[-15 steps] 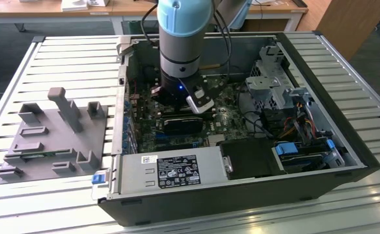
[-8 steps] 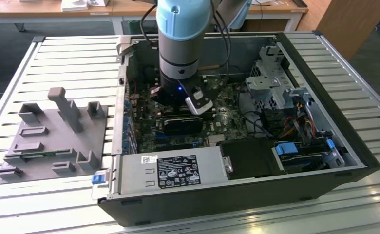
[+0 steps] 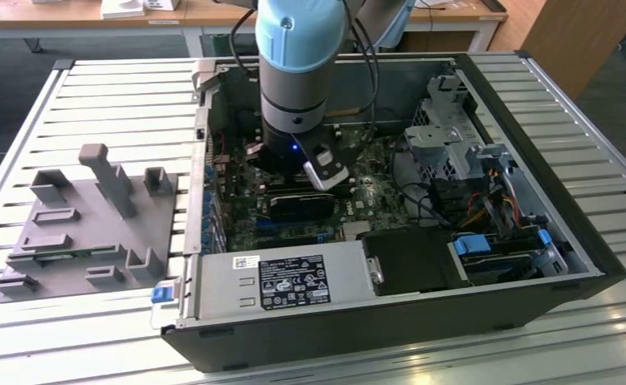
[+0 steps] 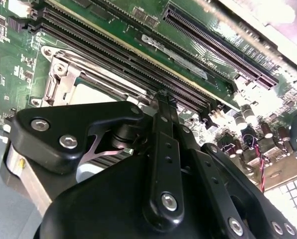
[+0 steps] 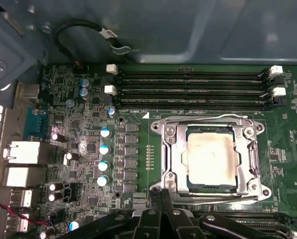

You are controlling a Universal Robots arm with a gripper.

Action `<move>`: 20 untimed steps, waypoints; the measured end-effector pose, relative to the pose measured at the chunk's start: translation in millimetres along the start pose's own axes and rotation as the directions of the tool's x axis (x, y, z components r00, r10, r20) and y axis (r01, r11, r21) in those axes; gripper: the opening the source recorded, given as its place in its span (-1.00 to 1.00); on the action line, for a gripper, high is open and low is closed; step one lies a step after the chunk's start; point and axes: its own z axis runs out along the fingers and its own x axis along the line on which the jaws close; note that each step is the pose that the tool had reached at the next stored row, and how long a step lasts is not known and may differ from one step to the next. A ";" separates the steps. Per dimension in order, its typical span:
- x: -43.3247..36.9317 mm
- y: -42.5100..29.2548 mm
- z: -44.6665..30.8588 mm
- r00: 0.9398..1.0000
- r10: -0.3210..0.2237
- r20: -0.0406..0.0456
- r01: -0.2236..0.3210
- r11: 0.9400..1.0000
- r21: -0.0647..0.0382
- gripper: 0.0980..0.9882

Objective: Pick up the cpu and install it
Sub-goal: 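Install the second cpu locking lever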

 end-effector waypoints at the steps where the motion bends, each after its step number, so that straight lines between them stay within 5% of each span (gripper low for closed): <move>1: 0.2 0.0 0.3 1.000 0.000 0.000 0.000 1.000 -0.003 -0.98; 20: 4.3 2.0 1.9 1.000 -0.001 0.000 0.001 1.000 -0.025 -0.98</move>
